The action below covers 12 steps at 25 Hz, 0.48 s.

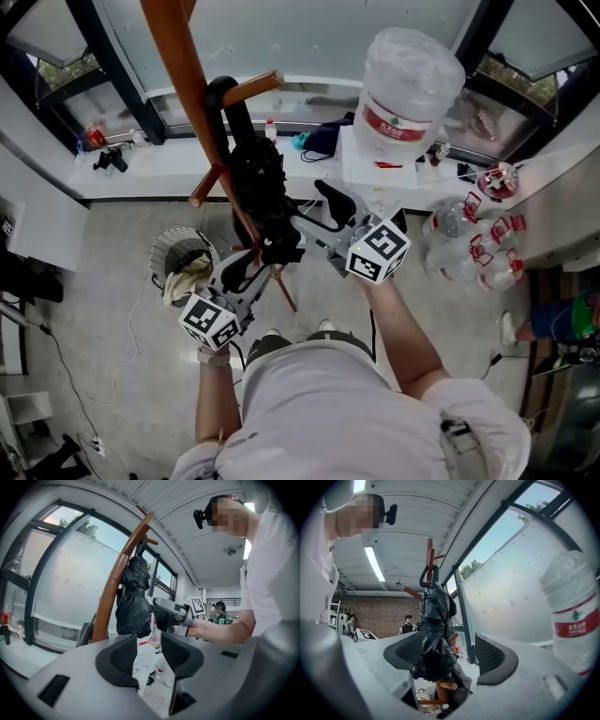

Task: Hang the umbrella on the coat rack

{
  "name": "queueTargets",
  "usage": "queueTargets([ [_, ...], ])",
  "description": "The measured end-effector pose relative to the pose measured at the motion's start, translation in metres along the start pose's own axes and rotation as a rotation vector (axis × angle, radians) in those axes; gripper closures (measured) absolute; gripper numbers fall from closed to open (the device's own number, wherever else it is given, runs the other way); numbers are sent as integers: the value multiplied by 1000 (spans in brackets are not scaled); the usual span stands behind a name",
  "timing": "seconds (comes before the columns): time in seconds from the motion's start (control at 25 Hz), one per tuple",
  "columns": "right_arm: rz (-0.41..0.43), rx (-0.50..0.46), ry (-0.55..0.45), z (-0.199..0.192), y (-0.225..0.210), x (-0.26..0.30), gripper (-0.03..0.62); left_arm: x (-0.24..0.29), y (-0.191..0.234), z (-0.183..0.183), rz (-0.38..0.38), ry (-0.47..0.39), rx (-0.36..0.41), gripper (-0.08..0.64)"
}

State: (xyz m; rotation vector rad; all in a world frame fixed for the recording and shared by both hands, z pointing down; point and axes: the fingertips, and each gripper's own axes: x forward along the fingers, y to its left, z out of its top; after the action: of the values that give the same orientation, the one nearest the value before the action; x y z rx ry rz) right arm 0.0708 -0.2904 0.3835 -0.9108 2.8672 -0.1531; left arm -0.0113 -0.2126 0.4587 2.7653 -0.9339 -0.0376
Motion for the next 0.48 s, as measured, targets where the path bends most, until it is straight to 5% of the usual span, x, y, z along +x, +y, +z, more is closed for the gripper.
queueTargets([
  [0.2, -75, 18, 0, -6, -14, -35, 280, 28, -12, -2, -75, 19, 16, 419],
  [0.48, -199, -14, 0, -11, -22, -88, 410, 59, -26, -6, -177, 44, 21, 419],
])
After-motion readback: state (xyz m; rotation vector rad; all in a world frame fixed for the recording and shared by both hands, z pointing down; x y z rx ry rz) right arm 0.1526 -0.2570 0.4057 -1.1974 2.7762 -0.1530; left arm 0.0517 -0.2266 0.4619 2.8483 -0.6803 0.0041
